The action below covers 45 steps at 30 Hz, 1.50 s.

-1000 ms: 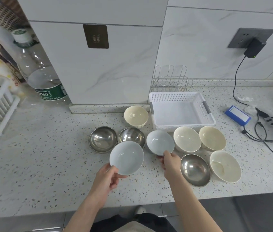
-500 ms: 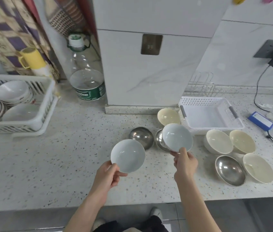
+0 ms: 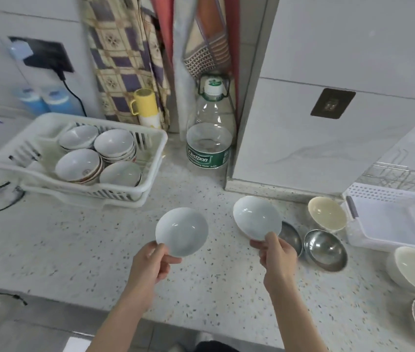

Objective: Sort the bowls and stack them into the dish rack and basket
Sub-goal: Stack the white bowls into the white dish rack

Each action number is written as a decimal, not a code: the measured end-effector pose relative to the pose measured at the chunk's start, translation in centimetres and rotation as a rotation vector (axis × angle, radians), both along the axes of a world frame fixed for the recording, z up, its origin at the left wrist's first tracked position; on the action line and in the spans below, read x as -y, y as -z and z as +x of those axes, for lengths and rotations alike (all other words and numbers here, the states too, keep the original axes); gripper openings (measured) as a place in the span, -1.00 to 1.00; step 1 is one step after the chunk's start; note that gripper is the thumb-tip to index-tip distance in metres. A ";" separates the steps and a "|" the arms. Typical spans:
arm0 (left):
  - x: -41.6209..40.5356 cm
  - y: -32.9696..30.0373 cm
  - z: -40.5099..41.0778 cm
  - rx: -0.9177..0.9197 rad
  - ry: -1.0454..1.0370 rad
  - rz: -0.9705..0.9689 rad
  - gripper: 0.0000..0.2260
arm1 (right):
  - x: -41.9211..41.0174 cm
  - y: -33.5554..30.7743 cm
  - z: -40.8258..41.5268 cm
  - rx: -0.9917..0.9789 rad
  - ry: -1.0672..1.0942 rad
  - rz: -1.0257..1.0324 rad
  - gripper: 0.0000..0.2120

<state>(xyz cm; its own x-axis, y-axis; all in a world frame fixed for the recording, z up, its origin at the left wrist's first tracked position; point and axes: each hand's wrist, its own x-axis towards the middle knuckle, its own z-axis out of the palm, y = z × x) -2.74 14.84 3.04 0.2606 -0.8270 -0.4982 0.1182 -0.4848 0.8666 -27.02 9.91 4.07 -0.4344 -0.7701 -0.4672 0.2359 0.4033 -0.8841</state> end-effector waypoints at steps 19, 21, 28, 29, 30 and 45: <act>3.7 -2.4 11.3 -0.148 -0.349 -0.134 -0.86 | 6.0 -2.1 9.7 -0.064 -0.248 -0.060 -0.83; 4.5 -2.5 13.8 -0.146 -0.314 -0.140 -0.86 | 6.2 -2.0 12.1 -0.063 -0.224 -0.069 -0.83; 6.8 -2.7 22.8 -0.082 -0.205 -0.159 -0.85 | 7.7 -2.8 21.7 -0.074 -0.185 -0.106 -0.82; 7.1 -2.6 24.0 -0.082 -0.197 -0.159 -0.85 | 8.1 -3.0 22.9 -0.088 -0.193 -0.122 -0.82; 7.4 -2.6 25.1 -0.084 -0.193 -0.159 -0.84 | 8.5 -3.2 23.9 -0.104 -0.207 -0.138 -0.81; 13.1 -2.6 31.0 -0.163 -0.120 -0.274 -0.84 | 14.4 -2.9 30.5 -0.552 -0.482 -0.077 -0.69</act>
